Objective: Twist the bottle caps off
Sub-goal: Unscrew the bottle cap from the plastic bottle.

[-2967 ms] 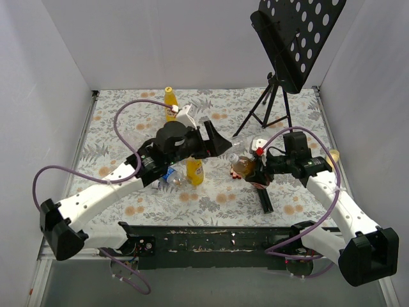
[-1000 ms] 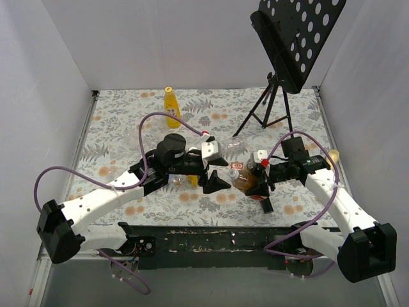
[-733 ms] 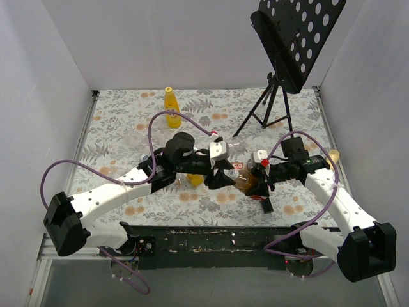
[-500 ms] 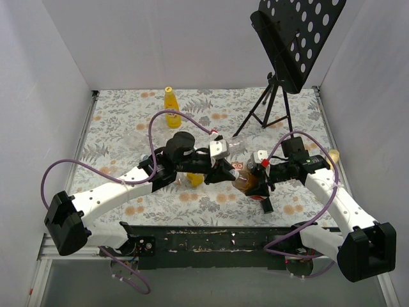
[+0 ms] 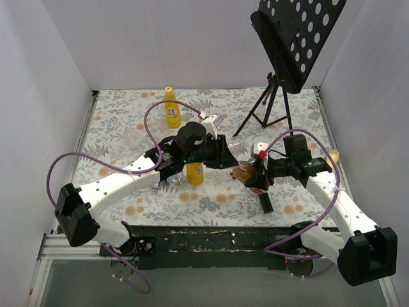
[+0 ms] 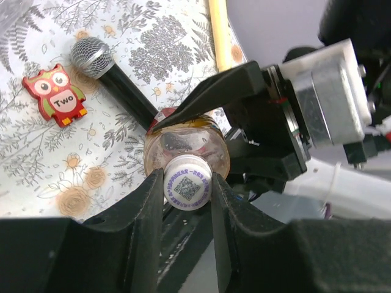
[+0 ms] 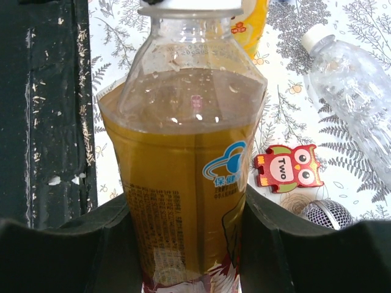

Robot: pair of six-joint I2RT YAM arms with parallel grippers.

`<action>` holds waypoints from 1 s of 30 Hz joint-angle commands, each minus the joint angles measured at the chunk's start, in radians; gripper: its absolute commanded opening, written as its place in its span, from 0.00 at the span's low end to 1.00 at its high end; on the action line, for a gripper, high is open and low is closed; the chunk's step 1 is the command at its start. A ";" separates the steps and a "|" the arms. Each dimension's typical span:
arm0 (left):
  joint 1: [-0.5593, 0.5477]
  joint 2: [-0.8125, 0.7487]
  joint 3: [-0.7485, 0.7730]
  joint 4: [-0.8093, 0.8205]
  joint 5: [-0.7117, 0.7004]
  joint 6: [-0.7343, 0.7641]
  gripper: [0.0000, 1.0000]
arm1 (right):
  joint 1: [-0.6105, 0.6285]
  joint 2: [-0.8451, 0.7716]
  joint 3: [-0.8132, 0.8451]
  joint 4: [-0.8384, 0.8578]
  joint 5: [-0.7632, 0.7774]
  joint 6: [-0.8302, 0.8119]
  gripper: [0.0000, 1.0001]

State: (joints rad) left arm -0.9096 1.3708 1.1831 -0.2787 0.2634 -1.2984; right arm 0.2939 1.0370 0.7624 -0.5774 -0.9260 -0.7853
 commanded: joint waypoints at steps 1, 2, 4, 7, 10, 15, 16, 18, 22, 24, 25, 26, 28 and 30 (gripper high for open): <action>-0.005 -0.016 0.076 -0.039 -0.085 -0.256 0.00 | -0.010 -0.006 -0.009 0.073 0.055 0.063 0.06; -0.005 -0.018 0.078 -0.039 -0.101 -0.245 0.00 | -0.012 -0.006 -0.008 0.067 0.055 0.063 0.06; -0.005 -0.018 0.079 -0.042 -0.125 -0.242 0.00 | -0.016 -0.009 -0.008 0.059 0.052 0.064 0.06; -0.005 -0.021 0.076 -0.039 -0.136 -0.243 0.00 | -0.022 -0.011 -0.011 0.057 0.029 0.060 0.06; -0.005 -0.039 0.063 -0.017 -0.154 -0.230 0.00 | -0.035 0.001 0.000 0.031 -0.010 0.037 0.06; -0.005 -0.076 0.015 0.038 -0.191 -0.200 0.00 | -0.041 0.014 0.005 0.001 -0.056 0.000 0.06; -0.006 -0.078 0.010 0.045 -0.191 -0.196 0.00 | -0.042 0.015 0.005 -0.001 -0.059 -0.003 0.06; -0.005 -0.081 0.001 0.068 -0.179 -0.168 0.00 | -0.042 0.015 0.002 -0.004 -0.068 -0.014 0.06; -0.005 -0.085 -0.014 0.101 -0.156 -0.110 0.30 | -0.044 0.009 0.000 -0.015 -0.079 -0.026 0.06; -0.005 -0.085 -0.017 0.102 -0.142 -0.081 0.53 | -0.045 0.005 -0.005 -0.018 -0.083 -0.032 0.06; -0.005 -0.085 -0.016 0.102 -0.136 -0.064 0.60 | -0.045 0.001 -0.006 -0.018 -0.086 -0.035 0.06; -0.003 -0.090 -0.017 0.102 -0.127 -0.047 0.67 | -0.044 0.000 -0.008 -0.019 -0.088 -0.038 0.06; -0.003 -0.105 -0.023 0.110 -0.105 -0.001 0.82 | -0.047 -0.003 -0.011 -0.021 -0.093 -0.045 0.06; -0.002 -0.137 -0.033 0.124 -0.101 0.042 0.94 | -0.047 -0.006 -0.012 -0.024 -0.094 -0.045 0.06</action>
State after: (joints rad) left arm -0.9154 1.3266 1.1645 -0.2070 0.1349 -1.3640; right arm 0.2508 1.0466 0.7551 -0.5827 -0.9775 -0.8047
